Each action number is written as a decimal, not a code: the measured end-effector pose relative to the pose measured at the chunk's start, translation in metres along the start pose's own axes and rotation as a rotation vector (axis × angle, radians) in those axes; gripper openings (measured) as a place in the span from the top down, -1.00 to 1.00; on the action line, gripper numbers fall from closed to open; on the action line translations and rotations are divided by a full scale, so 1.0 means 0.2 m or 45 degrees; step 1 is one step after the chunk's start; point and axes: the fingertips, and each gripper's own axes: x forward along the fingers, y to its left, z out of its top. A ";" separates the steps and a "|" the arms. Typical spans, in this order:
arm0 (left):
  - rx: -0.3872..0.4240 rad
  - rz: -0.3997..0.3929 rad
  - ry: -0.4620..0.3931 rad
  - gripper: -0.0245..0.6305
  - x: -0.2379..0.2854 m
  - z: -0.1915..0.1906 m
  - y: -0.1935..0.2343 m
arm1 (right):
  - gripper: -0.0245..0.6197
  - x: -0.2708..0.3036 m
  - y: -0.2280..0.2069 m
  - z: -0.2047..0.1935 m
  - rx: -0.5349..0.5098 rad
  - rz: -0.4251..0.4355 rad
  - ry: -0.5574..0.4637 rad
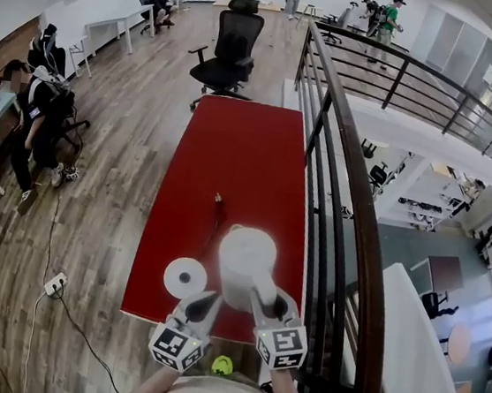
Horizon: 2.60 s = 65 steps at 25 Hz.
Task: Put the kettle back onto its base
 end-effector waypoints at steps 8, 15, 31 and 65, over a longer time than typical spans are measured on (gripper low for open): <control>0.028 -0.036 -0.040 0.95 0.02 0.09 -0.07 | 0.56 -0.05 0.04 0.20 -0.111 0.028 -0.087; 0.039 -0.032 -0.035 0.95 -0.01 0.11 -0.10 | 0.56 -0.09 0.04 0.21 -0.060 0.033 -0.099; 0.007 0.059 0.003 0.95 -0.17 0.05 0.09 | 0.56 0.08 0.27 0.21 -0.042 0.135 -0.074; -0.084 0.036 -0.017 0.95 -0.38 0.11 0.85 | 0.56 0.68 0.78 0.03 -0.053 0.137 0.031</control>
